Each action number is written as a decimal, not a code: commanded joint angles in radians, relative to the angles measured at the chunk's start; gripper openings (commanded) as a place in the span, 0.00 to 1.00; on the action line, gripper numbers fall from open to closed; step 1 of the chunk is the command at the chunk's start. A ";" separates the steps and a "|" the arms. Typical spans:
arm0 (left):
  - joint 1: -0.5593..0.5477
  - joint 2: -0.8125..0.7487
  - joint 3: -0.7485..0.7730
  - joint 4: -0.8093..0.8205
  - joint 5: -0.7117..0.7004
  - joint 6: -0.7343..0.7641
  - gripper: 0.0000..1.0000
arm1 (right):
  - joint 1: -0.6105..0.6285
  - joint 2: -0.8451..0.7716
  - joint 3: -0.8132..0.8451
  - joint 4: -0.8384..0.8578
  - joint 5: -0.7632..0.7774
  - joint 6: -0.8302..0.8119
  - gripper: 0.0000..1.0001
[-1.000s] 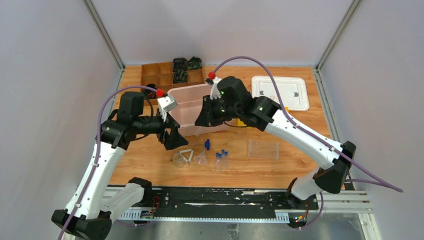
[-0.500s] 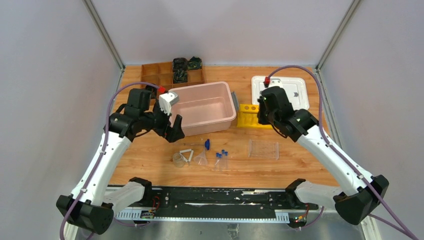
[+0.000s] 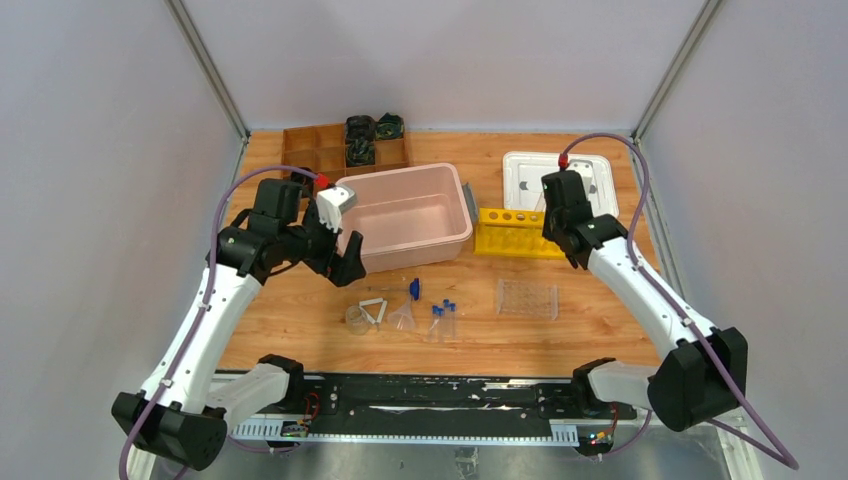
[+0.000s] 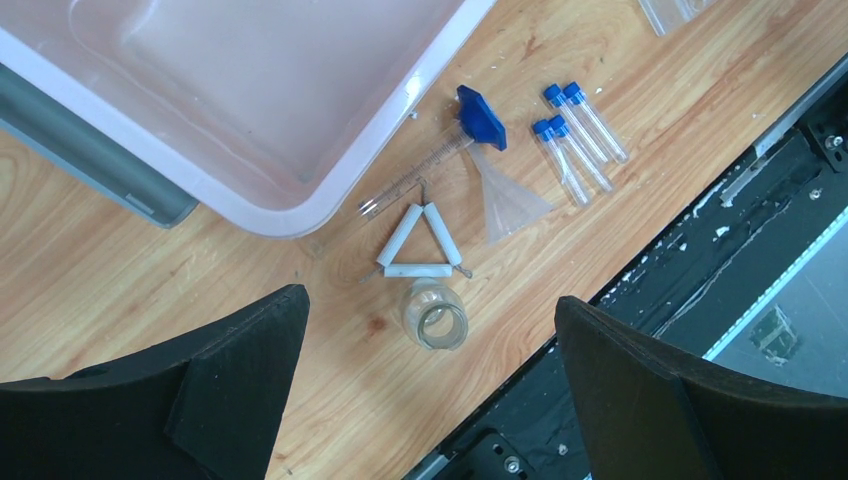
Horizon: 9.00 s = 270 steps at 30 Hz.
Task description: Organize the chemistry lab equipment
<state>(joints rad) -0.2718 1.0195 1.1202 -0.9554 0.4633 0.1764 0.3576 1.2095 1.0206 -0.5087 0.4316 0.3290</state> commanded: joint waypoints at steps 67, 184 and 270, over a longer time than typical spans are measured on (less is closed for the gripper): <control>-0.004 -0.017 0.030 -0.009 0.014 0.038 1.00 | -0.057 0.068 -0.136 0.238 0.025 0.089 0.00; -0.004 -0.035 0.062 -0.009 0.035 0.042 1.00 | 0.623 0.165 -0.160 0.175 -0.128 0.422 0.25; -0.004 -0.038 0.231 0.009 0.322 -0.119 0.05 | 0.880 0.197 0.416 0.604 0.005 0.285 0.34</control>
<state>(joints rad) -0.2718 1.0084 1.3315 -0.9787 0.7872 -0.0071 1.2304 1.4166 1.3575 0.2203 0.4202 0.5907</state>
